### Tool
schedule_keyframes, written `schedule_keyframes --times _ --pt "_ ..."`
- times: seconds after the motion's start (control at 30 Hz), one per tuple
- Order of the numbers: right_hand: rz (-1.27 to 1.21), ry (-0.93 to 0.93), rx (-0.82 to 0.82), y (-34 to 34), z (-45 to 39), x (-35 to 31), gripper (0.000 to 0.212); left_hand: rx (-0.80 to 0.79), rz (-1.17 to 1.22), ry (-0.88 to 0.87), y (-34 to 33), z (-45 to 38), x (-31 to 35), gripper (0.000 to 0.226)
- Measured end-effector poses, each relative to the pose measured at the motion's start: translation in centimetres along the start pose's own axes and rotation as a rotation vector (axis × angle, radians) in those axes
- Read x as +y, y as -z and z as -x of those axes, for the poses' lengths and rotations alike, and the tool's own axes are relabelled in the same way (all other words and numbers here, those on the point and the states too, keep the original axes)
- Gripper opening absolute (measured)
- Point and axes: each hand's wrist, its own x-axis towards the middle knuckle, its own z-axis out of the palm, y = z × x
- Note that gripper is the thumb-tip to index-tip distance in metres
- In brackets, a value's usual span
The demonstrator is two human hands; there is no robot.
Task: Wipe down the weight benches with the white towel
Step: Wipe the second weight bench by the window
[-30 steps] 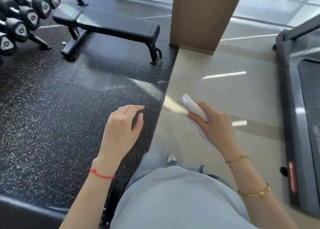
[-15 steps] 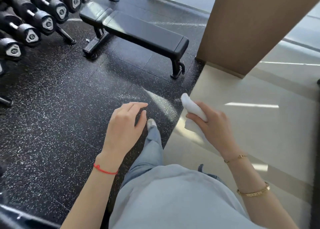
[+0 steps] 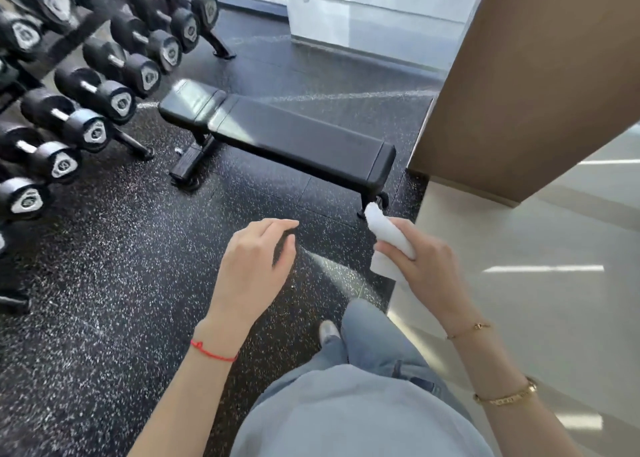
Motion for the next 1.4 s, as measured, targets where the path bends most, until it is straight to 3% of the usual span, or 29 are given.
schedule_keyframes --times 0.33,0.77,1.17,1.4 --pt "-0.003 -0.038 0.082 -3.9 -18.9 4.0 0.040 -0.041 0.027 -0.077 -4.3 -20.7 -5.1 0.025" --pt "0.100 -0.129 0.004 -11.2 -42.4 14.8 0.046 -0.116 0.028 -0.184 -15.6 -45.3 -12.8 0.026" --pt "0.315 -0.074 0.144 -27.7 -52.1 32.6 0.052 -0.197 -0.009 -0.326 -38.6 -54.2 -25.1 0.027" --pt "0.190 -0.083 0.139 -38.1 -49.7 39.5 0.052 -0.176 0.003 -0.381 -50.3 -53.1 -31.1 0.026"
